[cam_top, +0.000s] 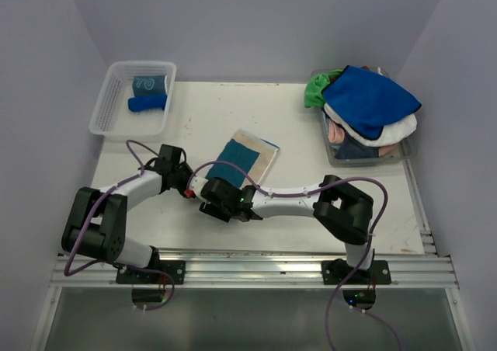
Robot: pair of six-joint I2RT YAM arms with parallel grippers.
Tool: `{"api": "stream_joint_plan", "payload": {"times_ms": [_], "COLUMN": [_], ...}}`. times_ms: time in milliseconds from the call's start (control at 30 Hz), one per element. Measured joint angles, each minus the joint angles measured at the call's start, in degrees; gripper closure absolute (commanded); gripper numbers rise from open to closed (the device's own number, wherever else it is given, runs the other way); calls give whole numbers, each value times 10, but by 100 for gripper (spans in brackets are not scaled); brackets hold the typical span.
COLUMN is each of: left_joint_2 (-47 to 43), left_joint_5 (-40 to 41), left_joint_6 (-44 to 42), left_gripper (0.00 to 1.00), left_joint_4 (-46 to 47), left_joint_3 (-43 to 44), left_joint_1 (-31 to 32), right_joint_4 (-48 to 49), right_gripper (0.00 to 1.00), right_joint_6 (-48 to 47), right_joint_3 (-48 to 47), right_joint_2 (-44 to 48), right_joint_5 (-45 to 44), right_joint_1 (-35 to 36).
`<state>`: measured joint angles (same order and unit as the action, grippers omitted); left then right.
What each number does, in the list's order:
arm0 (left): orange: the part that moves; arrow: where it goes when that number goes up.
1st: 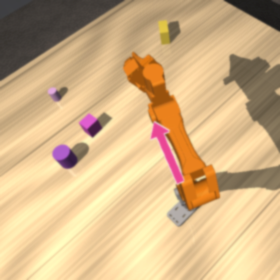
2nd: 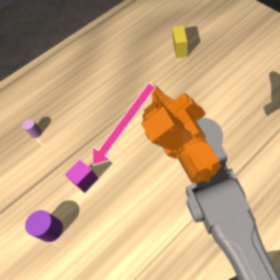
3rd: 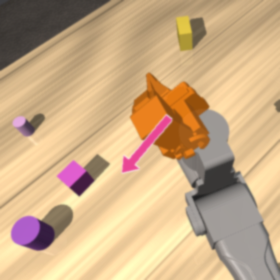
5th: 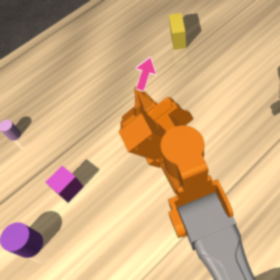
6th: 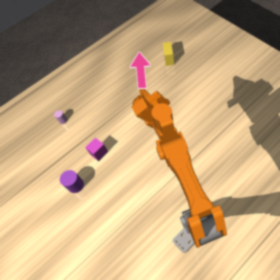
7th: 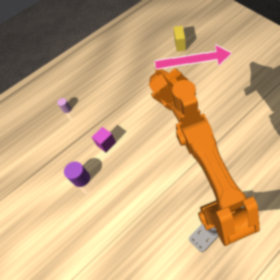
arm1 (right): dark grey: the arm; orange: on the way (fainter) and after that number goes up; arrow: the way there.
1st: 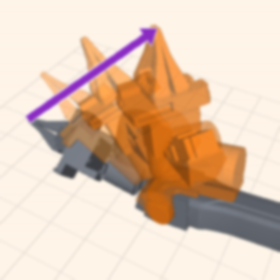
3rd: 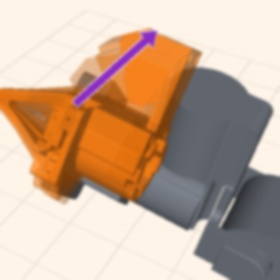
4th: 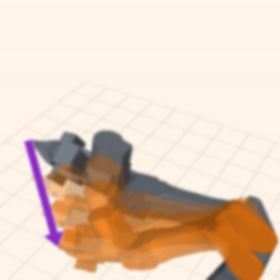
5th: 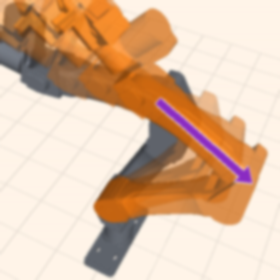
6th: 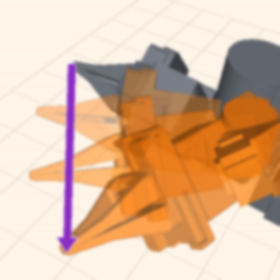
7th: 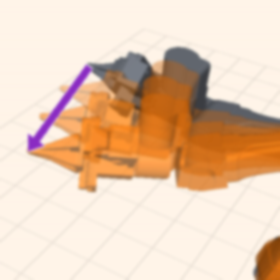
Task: Roll the towels
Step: Roll the towel
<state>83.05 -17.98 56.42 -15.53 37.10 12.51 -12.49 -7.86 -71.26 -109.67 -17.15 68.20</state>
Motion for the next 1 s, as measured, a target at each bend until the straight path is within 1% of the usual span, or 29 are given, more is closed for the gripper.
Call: {"api": "stream_joint_plan", "payload": {"times_ms": [33,100,133,167,200,233,267,300,333,367,400,467,500,600,767,1000], "left_joint_2": [0,0,0,0,-1,-2,-5,-8,-13,-18,-25,-40,-49,-78,-132,-162], "left_joint_5": [0,0,1,1,3,3,4,6,7,6,6,5,5,3,4,1], "left_joint_6": [0,0,0,1,1,0,0,-2,-4,-3,-2,-3,-3,-5,-5,-5], "left_gripper": [100,100,96,91,81,76,65,49,40,36,26,24,20,18,19,25], "left_joint_4": [0,-1,-1,-2,-2,-2,-4,-6,-8,-11,-15,-23,-27,-37,-47,-59], "left_joint_3": [0,0,1,1,1,1,1,1,0,0,0,0,0,0,0,-5], "left_joint_1": [0,0,0,0,0,0,-1,-2,-3,-5,-7,-13,-17,-31,-50,-54], "right_joint_4": [7,19,27,36,46,49,50,50,50,50,50,50,50,51,55,66], "right_gripper": [55,75,89,94,100,100,100,100,100,100,100,100,100,100,100,100], "right_joint_6": [0,0,2,6,10,13,17,21,27,32,37,52,60,92,154,254], "right_joint_3": [2,6,9,15,19,22,22,22,22,22,22,22,22,22,22,19], "right_joint_2": [-5,-13,-14,-14,-13,-12,-11,-10,-7,-5,-3,1,3,10,11,-3], "right_joint_5": [-5,-19,-28,-32,-34,-32,-27,-16,-2,15,30,71,95,167,283,433], "right_joint_1": [0,0,0,0,0,-1,-2,-6,-12,-18,-24,-41,-50,-81,-130,-187]}}
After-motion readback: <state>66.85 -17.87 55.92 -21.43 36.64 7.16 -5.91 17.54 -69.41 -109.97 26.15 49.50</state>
